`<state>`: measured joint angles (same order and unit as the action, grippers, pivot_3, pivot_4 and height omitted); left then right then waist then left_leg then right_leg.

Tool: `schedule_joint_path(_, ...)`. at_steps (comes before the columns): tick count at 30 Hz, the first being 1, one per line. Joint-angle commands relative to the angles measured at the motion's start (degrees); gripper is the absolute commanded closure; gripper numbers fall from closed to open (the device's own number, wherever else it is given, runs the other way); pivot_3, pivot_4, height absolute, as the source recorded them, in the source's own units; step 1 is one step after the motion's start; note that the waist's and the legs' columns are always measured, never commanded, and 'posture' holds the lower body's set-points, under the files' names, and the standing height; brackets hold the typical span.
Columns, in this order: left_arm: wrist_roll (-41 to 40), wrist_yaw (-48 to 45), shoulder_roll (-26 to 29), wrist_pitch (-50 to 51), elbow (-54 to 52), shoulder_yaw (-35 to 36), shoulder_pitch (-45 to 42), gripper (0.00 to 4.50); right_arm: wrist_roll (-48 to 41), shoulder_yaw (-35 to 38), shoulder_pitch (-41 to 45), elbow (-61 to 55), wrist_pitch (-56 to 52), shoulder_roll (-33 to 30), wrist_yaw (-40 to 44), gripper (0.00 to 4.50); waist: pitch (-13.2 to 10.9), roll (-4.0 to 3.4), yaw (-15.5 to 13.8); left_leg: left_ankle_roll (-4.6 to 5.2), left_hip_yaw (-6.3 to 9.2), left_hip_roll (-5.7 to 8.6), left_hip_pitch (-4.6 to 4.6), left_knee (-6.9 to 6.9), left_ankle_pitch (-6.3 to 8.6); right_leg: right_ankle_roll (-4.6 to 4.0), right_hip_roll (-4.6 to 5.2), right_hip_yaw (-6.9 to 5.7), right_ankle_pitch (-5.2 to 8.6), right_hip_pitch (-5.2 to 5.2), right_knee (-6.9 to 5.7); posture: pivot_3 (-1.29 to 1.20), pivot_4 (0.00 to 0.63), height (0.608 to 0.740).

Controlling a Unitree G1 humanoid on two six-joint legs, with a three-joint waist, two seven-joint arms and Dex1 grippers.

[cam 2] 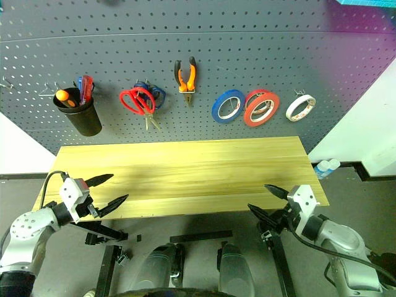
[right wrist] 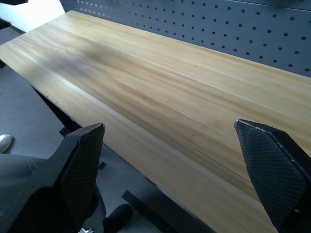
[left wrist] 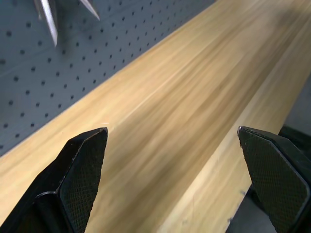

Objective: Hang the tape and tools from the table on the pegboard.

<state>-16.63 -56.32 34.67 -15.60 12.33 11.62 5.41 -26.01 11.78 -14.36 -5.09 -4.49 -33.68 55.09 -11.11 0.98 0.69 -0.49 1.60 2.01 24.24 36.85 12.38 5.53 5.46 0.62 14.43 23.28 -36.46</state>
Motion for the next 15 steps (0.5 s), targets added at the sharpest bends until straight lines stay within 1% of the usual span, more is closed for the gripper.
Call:
schedule_joint_path(1,0.94,0.18,-0.15,-3.47,1.16,-0.06,0.62,0.04,-0.31,1.33,0.59,0.00,1.16,-0.29,0.25,0.00,0.05,-0.05,-0.01,0.02,0.00,0.00,0.01,0.00,0.01,0.00,0.00,0.00,0.00,0.00,0.02,-0.01,0.151,0.727)
schedule_joint_path(6,1.83,0.83,-0.56,-6.32,3.74,-0.57,0.71,0.04,0.99,0.77,0.29,1.58,2.01,-0.01,0.09,0.00,0.18,-0.18,-0.08,0.20,-0.03,0.00,0.08,-0.03,0.12,0.01,0.00,-0.01,0.00,0.02,0.25,-0.01,0.148,0.727)
schedule_joint_path(15,3.60,2.54,-2.30,-11.42,10.69,-1.70,-0.70,0.04,2.41,0.93,0.06,5.88,4.40,0.52,0.00,0.00,0.58,-0.35,-0.10,0.22,-0.04,0.00,0.10,-0.04,0.14,0.01,0.01,-0.02,-0.01,0.00,0.29,0.00,0.136,0.727)
